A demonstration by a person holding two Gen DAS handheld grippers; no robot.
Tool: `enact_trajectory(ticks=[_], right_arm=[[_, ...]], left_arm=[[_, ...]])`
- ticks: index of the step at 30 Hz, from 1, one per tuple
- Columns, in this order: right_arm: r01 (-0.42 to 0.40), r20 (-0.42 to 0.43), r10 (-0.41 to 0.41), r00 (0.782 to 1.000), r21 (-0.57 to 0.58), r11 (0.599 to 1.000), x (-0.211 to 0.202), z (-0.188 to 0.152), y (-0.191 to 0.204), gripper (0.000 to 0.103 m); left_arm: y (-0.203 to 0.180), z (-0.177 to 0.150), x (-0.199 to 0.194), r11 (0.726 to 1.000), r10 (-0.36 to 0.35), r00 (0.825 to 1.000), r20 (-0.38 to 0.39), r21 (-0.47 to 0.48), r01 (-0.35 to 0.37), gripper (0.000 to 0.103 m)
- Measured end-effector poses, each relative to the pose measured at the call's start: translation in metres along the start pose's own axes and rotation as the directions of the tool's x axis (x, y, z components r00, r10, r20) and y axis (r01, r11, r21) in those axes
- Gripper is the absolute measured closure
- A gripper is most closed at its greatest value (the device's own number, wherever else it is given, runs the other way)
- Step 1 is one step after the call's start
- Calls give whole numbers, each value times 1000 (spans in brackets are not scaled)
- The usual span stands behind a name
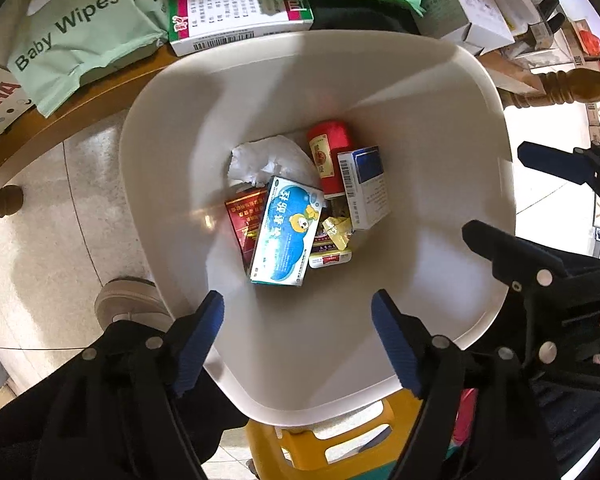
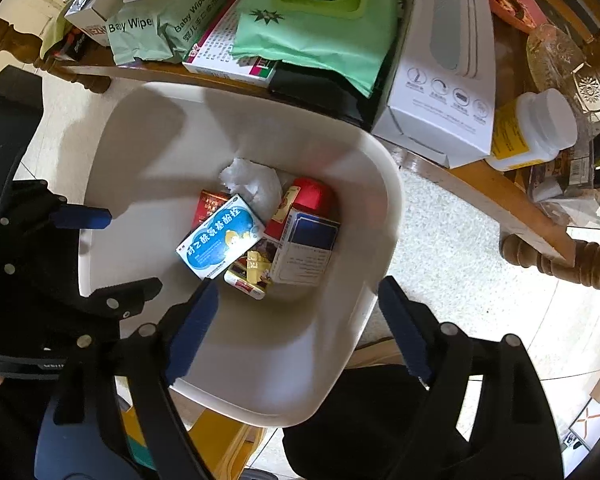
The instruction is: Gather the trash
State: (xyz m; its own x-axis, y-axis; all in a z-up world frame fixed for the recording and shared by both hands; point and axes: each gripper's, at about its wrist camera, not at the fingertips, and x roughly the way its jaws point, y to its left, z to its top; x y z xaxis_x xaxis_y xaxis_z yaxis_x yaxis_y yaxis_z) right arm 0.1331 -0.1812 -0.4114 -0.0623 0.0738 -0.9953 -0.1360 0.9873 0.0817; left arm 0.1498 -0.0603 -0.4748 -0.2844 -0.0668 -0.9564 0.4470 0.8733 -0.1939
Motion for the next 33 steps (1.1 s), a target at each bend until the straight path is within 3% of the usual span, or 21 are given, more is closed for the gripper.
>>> enact_trajectory(ticks=[7, 14, 20, 22, 26, 30, 33], right_arm=[[36, 35, -37, 999, 18, 999, -25, -14, 2, 22], [89, 77, -92, 993, 41, 995, -49, -27, 8, 19], [150, 103, -161, 982, 110, 983, -68, -43, 12, 11], [135, 129, -154, 980, 144, 980, -78, -53, 12, 11], [153, 221, -194, 956, 188, 970, -107, -73, 15, 11], [171, 335, -241, 911, 226, 959, -146, -95, 20, 11], [166, 416, -267, 870, 262, 951, -178, -110, 20, 11]], left_arm=[[-8, -10, -18, 1000, 19, 999, 46, -1, -19, 26], [-22, -26, -40, 992, 116, 985, 126, 23, -120, 23], [-25, -41, -56, 982, 188, 968, 168, -46, -183, 23], [-27, -49, -65, 976, 216, 954, 208, -84, -202, 23], [-37, -68, -87, 967, 249, 927, 282, -120, -224, 23], [-53, -90, -121, 956, 290, 873, 392, -155, -248, 23], [-63, -103, -150, 959, 282, 837, 469, -173, -226, 23]])
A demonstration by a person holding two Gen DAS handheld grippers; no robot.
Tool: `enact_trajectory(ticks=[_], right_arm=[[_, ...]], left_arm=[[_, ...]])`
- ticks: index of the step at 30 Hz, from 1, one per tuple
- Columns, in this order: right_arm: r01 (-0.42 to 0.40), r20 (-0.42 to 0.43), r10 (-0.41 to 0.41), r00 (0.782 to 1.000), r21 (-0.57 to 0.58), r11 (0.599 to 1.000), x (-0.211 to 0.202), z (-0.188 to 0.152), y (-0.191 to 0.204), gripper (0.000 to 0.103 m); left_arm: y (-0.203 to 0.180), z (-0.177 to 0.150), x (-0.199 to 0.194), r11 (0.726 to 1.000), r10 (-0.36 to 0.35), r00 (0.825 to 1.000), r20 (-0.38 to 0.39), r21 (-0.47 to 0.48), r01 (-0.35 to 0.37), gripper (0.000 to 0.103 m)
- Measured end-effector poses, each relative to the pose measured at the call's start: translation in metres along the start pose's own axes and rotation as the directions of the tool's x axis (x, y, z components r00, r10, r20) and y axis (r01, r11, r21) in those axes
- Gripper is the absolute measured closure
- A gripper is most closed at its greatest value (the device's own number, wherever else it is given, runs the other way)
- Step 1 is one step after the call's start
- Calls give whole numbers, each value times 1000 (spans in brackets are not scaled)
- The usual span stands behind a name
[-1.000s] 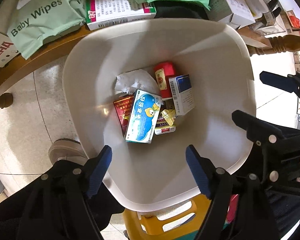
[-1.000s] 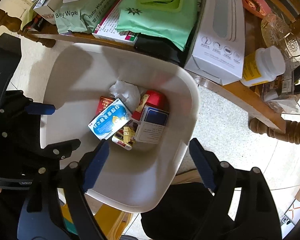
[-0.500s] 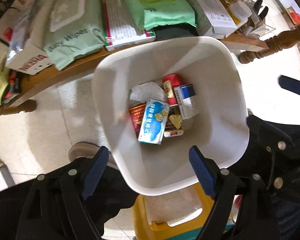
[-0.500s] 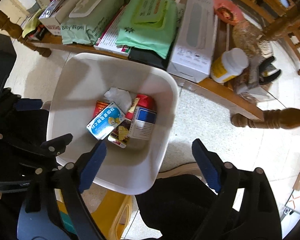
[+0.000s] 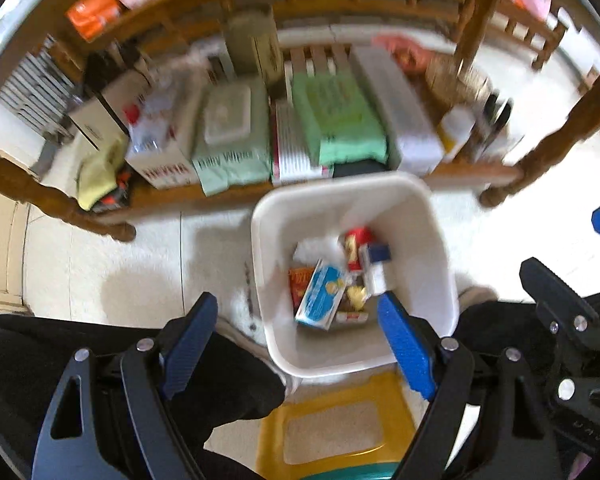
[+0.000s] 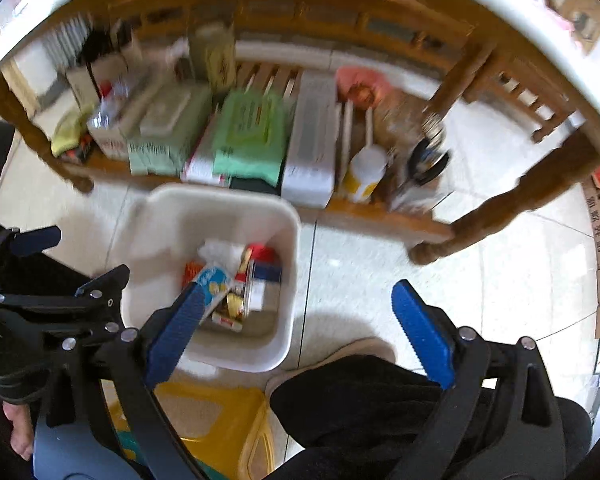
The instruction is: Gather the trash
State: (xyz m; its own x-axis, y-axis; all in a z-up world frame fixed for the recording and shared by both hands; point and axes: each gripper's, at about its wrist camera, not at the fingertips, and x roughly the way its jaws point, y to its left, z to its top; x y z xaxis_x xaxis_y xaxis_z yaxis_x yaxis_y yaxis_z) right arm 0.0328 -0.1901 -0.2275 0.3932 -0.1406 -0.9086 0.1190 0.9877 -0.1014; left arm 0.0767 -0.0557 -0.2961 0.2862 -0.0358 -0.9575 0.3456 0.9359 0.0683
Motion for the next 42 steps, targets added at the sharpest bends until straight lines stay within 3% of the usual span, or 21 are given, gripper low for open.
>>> enact_trajectory(ticks=[5, 8, 11, 15, 20, 22, 24, 31, 38, 42], right_arm=[[-7, 168, -2, 986, 57, 998, -62, 7, -11, 11], [-7, 275, -8, 961, 54, 999, -103, 12, -10, 6], [37, 399, -53, 916, 48, 998, -148, 15, -6, 6], [71, 496, -92, 863, 61, 996, -188, 18, -6, 6], [103, 581, -129, 804, 79, 992, -221, 16, -6, 6], [112, 604, -141, 784, 85, 990, -231, 15, -6, 6], [105, 616, -138, 776, 90, 990, -237, 14, -8, 6], [89, 638, -135, 758, 104, 991, -254, 10, -9, 6], [87, 648, -139, 749, 112, 990, -260, 7, -7, 6], [83, 650, -136, 748, 111, 990, -261, 7, -8, 6]], left_arm=[[4, 8, -62, 996, -49, 989, 140, -64, 58, 17], [9, 11, -105, 992, -45, 967, 252, -102, 72, 12], [15, 13, -146, 989, -24, 938, 347, -127, 72, 9], [18, 11, -196, 987, 35, 880, 475, -152, 43, 7], [19, 8, -237, 980, 114, 826, 552, -197, -4, 7], [18, 5, -251, 976, 155, 796, 585, -215, -32, 7], [18, 1, -263, 975, 173, 778, 604, -219, -47, 7], [22, -4, -282, 975, 171, 750, 639, -222, -33, 7], [22, -9, -292, 968, 211, 725, 655, -245, -60, 7], [22, -10, -293, 967, 212, 725, 656, -246, -61, 7]])
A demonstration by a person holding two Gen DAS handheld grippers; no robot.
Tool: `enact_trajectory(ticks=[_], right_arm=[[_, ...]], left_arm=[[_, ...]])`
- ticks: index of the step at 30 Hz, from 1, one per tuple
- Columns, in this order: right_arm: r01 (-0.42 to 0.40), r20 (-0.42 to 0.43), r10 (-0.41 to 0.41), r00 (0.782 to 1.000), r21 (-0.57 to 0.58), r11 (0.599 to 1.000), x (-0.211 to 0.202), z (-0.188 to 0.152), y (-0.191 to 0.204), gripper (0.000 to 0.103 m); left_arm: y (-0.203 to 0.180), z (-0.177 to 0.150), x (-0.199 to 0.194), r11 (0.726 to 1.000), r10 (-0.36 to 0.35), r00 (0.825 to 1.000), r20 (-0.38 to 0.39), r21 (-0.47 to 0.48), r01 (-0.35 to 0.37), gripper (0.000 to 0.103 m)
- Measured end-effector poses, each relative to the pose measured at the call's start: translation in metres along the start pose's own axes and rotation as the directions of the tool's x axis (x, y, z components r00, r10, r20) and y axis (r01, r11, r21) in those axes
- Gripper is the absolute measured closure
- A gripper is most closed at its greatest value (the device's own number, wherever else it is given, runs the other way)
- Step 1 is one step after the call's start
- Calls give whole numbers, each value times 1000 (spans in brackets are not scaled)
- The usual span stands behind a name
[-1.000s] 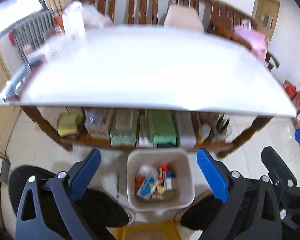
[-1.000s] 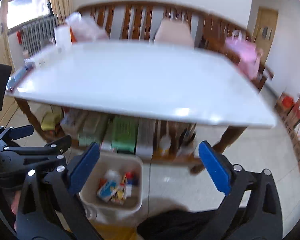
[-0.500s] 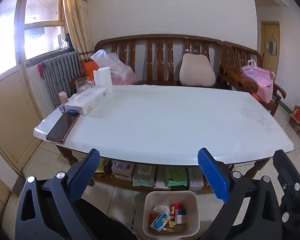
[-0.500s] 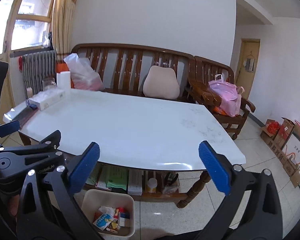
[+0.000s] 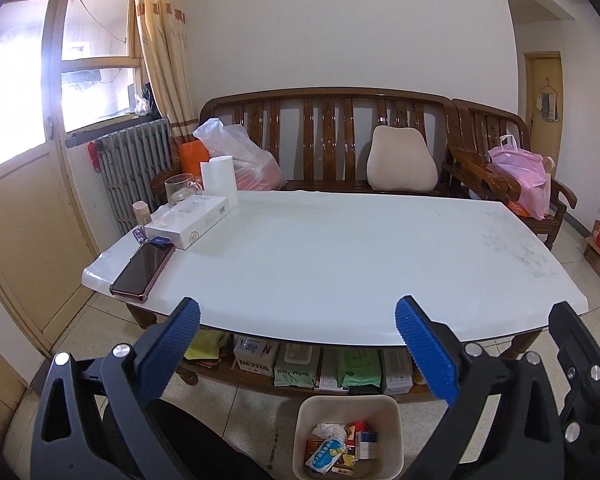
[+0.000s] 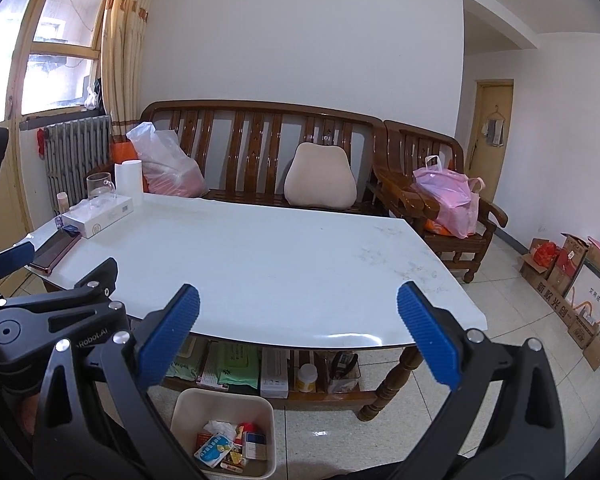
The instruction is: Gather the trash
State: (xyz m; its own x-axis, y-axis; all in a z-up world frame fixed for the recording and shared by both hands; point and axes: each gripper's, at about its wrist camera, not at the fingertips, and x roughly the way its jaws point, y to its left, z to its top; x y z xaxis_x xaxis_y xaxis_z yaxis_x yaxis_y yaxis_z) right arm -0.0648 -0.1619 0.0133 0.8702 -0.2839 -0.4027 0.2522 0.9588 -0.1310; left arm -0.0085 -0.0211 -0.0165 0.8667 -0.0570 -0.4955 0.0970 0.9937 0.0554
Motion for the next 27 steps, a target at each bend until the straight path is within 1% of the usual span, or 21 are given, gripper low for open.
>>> enact_trajectory(ticks=[4, 11, 14, 25, 27], right_arm=[[6, 2, -6, 1000, -5, 1000, -1, 2, 2, 6], [14, 3, -14, 1000, 1, 1000, -3, 6, 8, 6], [12, 4, -12, 1000, 3, 1000, -3, 7, 10, 6], [15, -1, -15, 1000, 2, 1000, 0, 9, 16, 6], [14, -1, -14, 1000, 2, 1000, 0, 10, 16, 6]], left_arm=[[1, 0, 0, 1000, 6, 1000, 5, 3, -6, 7], [-1, 0, 3, 1000, 6, 1000, -13, 11, -6, 7], [1, 2, 5, 1000, -10, 1000, -26, 3, 10, 7], [1, 3, 7, 1000, 19, 1000, -19, 9, -18, 7], [2, 4, 7, 1000, 14, 1000, -21, 6, -14, 7]])
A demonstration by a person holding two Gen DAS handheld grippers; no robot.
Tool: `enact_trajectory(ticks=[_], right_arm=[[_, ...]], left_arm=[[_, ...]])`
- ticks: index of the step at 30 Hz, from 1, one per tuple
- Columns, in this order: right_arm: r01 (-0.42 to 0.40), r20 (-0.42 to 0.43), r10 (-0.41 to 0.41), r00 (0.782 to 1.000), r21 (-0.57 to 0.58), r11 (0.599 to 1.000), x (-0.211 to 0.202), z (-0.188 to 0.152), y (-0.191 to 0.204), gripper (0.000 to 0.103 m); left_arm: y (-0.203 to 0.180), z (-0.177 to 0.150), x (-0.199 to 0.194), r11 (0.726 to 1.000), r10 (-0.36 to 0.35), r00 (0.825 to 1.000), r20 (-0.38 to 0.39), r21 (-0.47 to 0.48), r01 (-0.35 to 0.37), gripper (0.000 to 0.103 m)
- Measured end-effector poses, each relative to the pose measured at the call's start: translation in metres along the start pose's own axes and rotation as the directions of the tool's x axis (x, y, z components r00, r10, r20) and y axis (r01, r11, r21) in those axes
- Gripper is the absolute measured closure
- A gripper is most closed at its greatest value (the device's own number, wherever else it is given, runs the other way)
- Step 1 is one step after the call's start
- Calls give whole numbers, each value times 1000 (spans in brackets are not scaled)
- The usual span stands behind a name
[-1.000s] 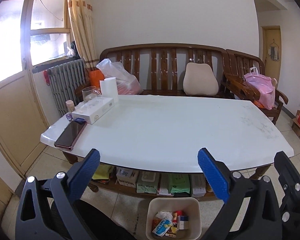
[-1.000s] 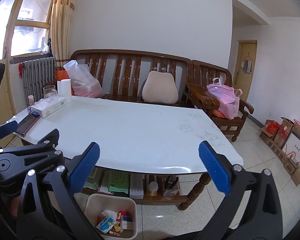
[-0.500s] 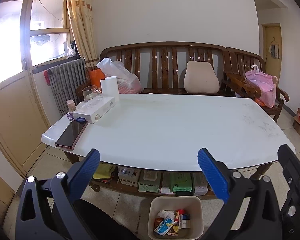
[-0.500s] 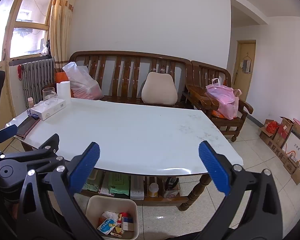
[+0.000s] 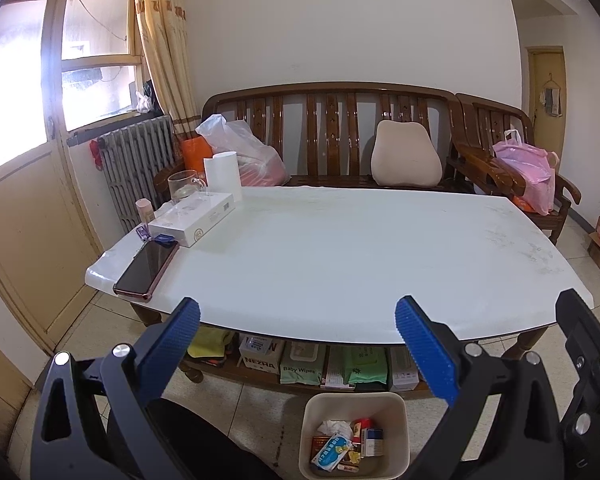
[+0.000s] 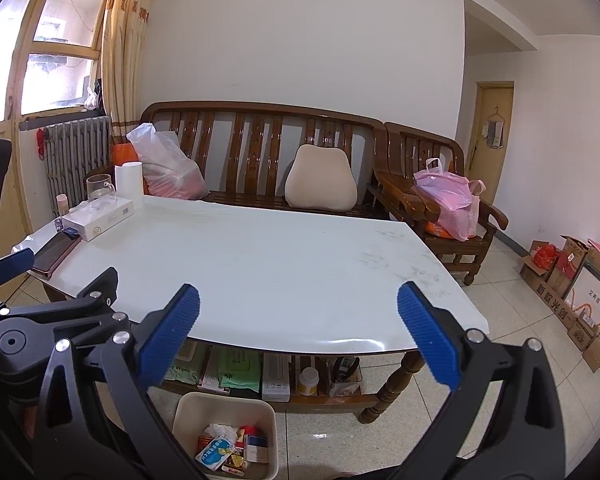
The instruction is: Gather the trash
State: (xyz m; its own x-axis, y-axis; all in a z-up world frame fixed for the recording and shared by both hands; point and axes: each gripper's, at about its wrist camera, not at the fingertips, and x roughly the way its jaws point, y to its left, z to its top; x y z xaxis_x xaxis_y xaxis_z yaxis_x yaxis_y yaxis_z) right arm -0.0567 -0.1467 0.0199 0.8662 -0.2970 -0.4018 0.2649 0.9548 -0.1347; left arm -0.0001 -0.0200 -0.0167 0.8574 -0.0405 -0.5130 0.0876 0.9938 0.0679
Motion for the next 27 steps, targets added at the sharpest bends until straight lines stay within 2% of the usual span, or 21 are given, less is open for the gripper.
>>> enact_trajectory(ticks=[27], right_arm=[[8, 8, -8, 1000, -13, 1000, 1, 4, 2, 6]], left_arm=[[1, 4, 1, 1000, -1, 1000, -9, -10, 1, 7]])
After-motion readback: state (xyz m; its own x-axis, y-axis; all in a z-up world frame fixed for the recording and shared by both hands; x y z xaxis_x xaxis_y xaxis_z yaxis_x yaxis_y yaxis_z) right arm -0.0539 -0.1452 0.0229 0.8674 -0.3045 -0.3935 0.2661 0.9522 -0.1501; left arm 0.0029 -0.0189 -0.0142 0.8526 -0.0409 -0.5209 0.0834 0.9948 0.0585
